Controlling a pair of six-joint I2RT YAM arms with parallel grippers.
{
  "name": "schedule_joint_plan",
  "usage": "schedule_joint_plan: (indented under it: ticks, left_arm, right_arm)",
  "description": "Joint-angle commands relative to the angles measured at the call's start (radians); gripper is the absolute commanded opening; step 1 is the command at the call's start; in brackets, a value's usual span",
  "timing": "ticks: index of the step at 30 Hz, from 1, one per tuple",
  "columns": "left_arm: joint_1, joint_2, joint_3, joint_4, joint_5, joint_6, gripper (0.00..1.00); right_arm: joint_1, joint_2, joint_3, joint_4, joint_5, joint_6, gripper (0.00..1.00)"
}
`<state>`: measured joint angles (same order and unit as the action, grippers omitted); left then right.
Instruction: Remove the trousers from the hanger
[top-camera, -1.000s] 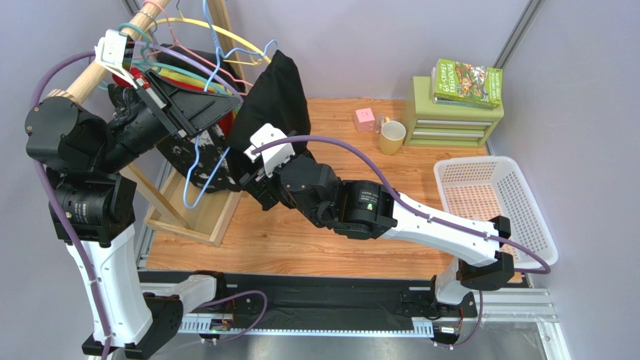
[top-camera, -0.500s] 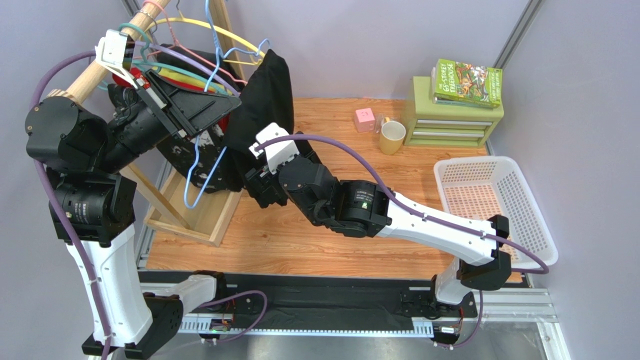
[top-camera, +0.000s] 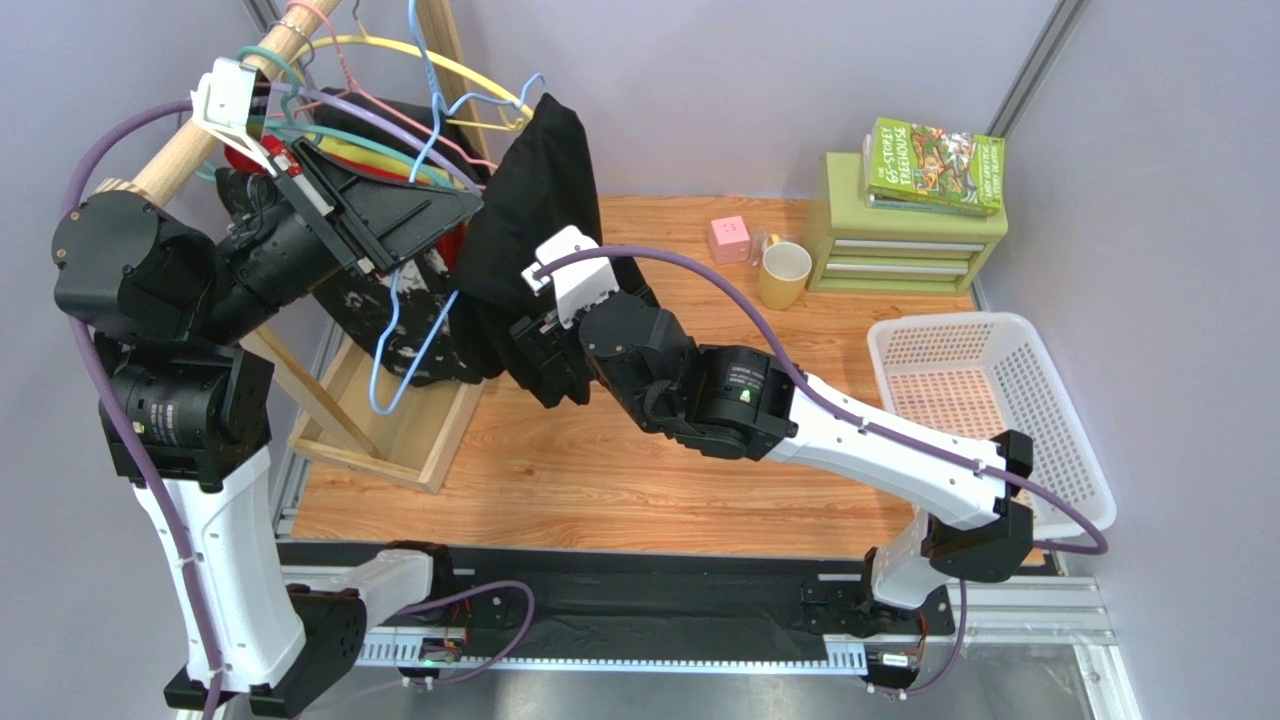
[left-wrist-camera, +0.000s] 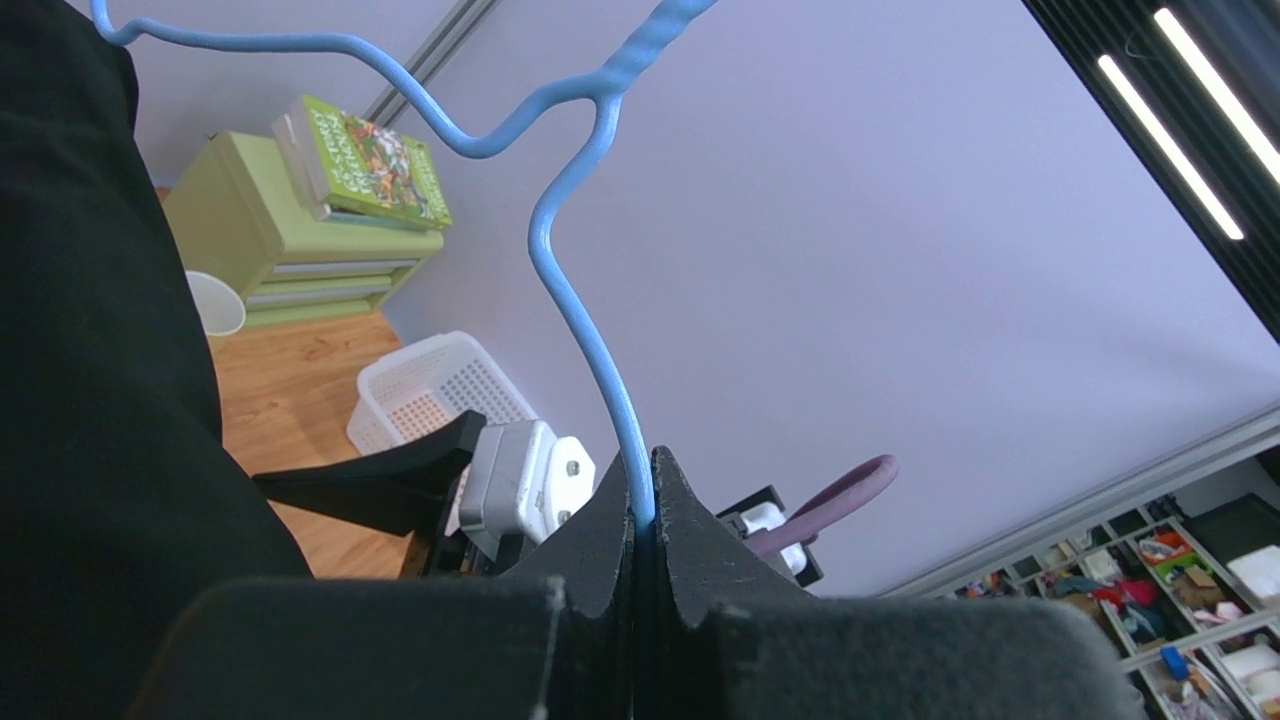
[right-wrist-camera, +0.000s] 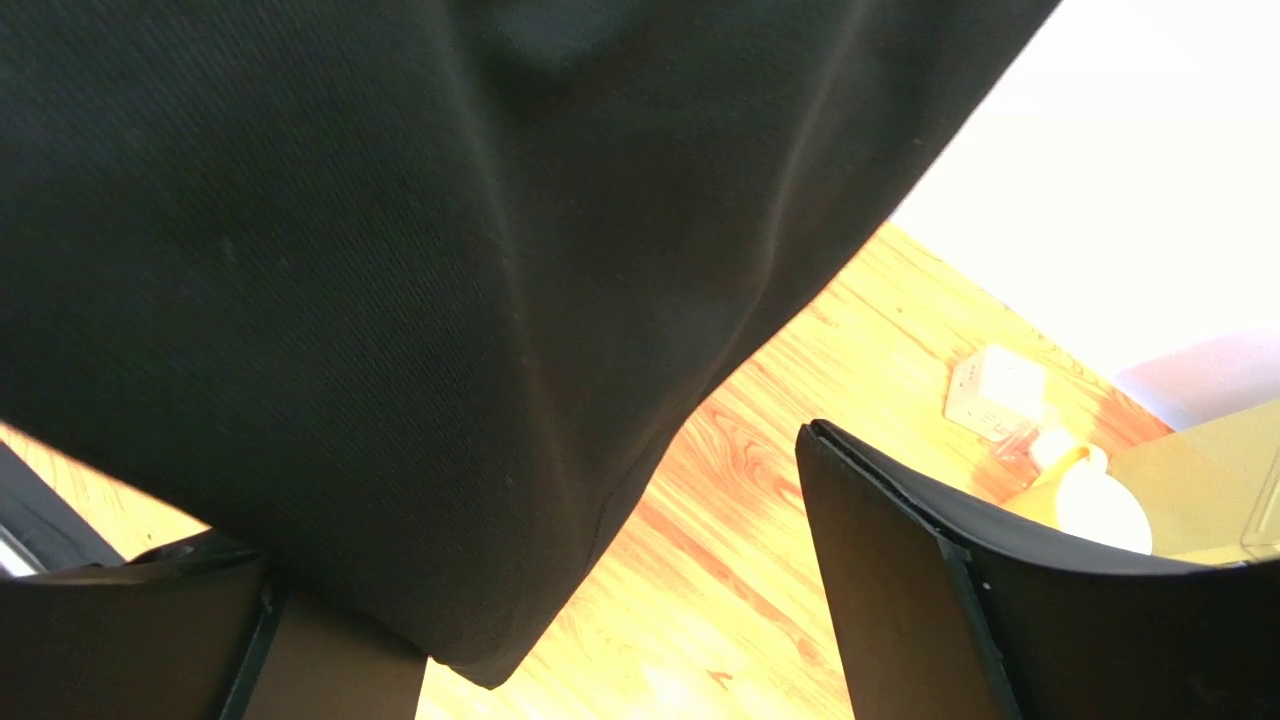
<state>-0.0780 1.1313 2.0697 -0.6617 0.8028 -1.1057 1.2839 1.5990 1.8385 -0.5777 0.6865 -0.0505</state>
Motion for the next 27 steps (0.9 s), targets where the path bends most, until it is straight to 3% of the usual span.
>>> schedule_joint_plan:
  ticks: [1, 9, 12, 15, 17, 20, 21, 23, 27]
  left_arm:
    - [0.001, -0.013, 0.044, 0.120, 0.012, 0.021, 0.00]
    - [0.001, -0.013, 0.041, 0.116, 0.016, 0.020, 0.00]
    - [0.001, -0.013, 0.043, 0.113, 0.016, 0.017, 0.00]
    - [0.001, -0.011, 0.044, 0.108, 0.018, 0.012, 0.00]
    - [0.001, -0.010, 0.052, 0.102, 0.015, 0.010, 0.00]
    - [0.001, -0.005, 0.059, 0.080, 0.006, 0.015, 0.00]
    - [0.001, -0.002, 0.064, 0.076, 0.006, 0.018, 0.00]
    - [0.003, 0.002, 0.075, 0.051, 0.000, 0.030, 0.00]
    - [0.001, 0.008, 0.095, -0.007, -0.022, 0.072, 0.00]
  right_arm:
    - [-0.020, -0.070, -0.024, 0.027, 0.001, -0.015, 0.86]
    - [-0.037, -0.082, -0.027, 0.033, -0.044, -0.117, 0.88]
    - [-0.055, -0.077, -0.019, 0.032, -0.038, -0.109, 0.83]
    - [-0.070, -0.079, -0.005, 0.035, -0.054, -0.089, 0.72]
    - [-0.075, -0.080, 0.001, 0.038, -0.056, -0.087, 0.57]
    - [-0.089, -0.089, 0.007, 0.035, -0.059, -0.075, 0.32]
    - [-0.098, -0.091, 0.010, 0.032, -0.067, -0.071, 0.16]
    - [-0.106, -0.094, 0.034, 0.012, -0.108, -0.054, 0.00]
    - [-0.107, -0.093, 0.077, -0.046, -0.166, -0.045, 0.00]
